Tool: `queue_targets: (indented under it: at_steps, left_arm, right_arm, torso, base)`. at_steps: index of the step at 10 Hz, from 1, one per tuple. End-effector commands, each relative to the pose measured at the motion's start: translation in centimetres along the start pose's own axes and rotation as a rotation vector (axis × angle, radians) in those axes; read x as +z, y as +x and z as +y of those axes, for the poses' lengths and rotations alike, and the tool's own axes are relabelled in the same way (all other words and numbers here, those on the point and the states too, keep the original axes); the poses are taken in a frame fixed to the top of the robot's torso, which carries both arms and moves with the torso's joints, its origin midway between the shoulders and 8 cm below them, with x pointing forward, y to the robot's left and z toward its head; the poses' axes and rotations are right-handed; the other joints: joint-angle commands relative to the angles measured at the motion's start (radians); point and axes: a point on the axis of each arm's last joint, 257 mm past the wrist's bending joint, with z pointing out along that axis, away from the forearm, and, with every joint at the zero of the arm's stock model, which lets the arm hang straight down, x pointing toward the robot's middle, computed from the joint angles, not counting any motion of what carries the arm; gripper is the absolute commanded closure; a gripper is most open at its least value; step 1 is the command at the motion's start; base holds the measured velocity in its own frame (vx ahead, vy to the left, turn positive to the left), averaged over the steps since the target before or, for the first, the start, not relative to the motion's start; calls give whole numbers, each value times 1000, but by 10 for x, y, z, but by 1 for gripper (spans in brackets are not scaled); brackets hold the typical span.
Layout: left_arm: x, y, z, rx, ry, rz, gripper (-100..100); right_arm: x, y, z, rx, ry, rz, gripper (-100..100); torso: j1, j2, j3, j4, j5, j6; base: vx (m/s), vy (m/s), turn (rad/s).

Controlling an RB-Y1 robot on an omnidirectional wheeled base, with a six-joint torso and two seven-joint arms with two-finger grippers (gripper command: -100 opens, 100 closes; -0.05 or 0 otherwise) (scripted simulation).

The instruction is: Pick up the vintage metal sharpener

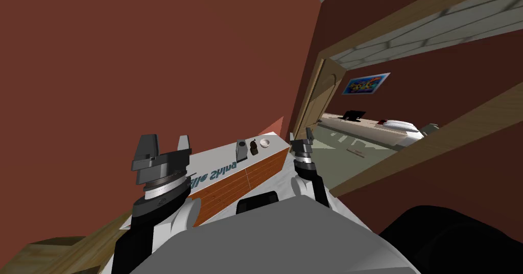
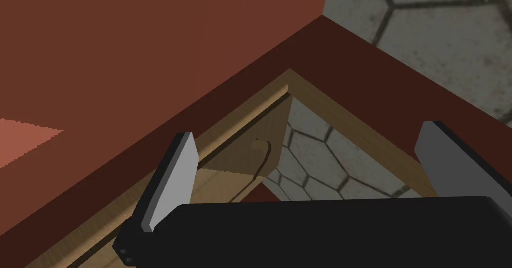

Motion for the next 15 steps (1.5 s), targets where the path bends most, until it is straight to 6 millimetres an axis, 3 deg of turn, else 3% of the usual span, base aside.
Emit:
queue_targets:
  at_steps: [1, 6, 10, 11, 15]
  left_arm:
    - [0, 0, 0, 0, 0, 0, 0]
    - [0, 0, 0, 0, 0, 0, 0]
    - [0, 0, 0, 0, 0, 0, 0]
    - [0, 0, 0, 0, 0, 0, 0]
    - [0, 0, 0, 0, 0, 0, 0]
  right_arm:
    - [3, 0, -2, -3, 10, 27, -100]
    - [19, -21, -16, 22, 52, 45, -100]
    - [40, -64, -38, 89, 112, -11, -100]
    - [40, -65, -38, 97, 111, -15, -100]
    - [56, -112, -61, 187, 167, -103, -100]
  torso:
    - [0, 0, 0, 0, 0, 0]
    - [1, 1, 0, 0, 0, 0]
    - [-1, 0, 0, 0, 0, 0]
    - [-1, 0, 0, 0, 0, 0]
    - [-1, 0, 0, 0, 0, 1]
  base:
    - [-12, 27, 99]
    - [-16, 25, 130]
    - [-9, 2, 216]
    - [-3, -10, 65]
    - [-1, -12, 189]
